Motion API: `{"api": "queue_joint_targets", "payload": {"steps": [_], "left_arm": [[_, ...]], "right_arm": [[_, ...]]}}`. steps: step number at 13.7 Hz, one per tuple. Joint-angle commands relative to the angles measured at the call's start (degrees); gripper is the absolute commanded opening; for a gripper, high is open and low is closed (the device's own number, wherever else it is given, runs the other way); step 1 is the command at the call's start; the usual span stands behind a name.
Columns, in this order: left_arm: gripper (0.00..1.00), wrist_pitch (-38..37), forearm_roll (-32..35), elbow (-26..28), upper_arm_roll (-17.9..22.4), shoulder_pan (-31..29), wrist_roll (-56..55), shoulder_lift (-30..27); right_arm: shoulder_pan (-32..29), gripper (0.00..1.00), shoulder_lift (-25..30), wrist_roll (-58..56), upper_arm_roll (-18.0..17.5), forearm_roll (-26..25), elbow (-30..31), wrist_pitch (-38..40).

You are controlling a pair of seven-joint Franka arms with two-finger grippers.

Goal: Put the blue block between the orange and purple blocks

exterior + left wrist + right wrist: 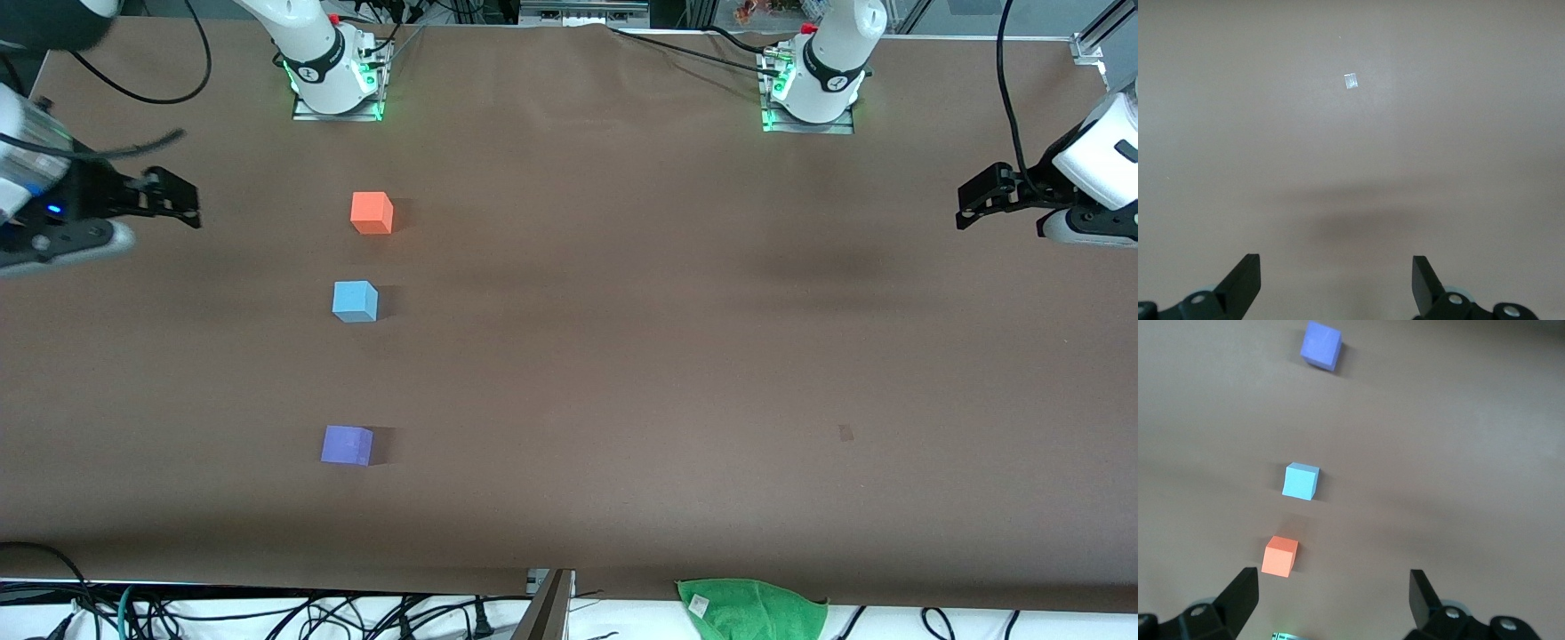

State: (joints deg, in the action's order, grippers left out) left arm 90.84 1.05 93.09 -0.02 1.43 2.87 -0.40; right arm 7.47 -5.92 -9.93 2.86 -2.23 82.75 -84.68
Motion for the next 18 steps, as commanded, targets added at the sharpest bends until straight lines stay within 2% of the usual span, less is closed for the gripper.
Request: {"api": "queue_joint_targets", "payload": {"steps": [1, 4, 5, 8, 18], "left_arm": [[1.0, -1.6, 0.0, -1.8, -0.2, 0.1, -0.1, 0.6], [1.0, -2.0, 0.0, -1.8, 0.0, 0.1, -0.1, 0.6], [1.0, -1.9, 0.0, -1.8, 0.0, 0.1, 0.0, 0.6], [1.0, -2.0, 0.0, -1.8, 0.0, 0.1, 0.1, 0.6], [1.0, -2.0, -0.1, -1.8, 0.0, 0.1, 0.0, 0.6]], "right_arm": [[-1.3, 1.0, 2.8, -0.6, -1.4, -0.6, 3.3, -0.3], [-1.7, 1.0, 3.5, 4.4, -1.7, 0.0, 3.7, 5.0], [-1.7, 1.0, 3.5, 6.9, -1.7, 0.4, 3.7, 5.0], [-1.8, 1.0, 1.7, 6.5, -1.5, 0.3, 2.6, 5.0], [-1.6, 1.0, 1.2, 6.5, -1.5, 0.1, 2.5, 2.7]]}}
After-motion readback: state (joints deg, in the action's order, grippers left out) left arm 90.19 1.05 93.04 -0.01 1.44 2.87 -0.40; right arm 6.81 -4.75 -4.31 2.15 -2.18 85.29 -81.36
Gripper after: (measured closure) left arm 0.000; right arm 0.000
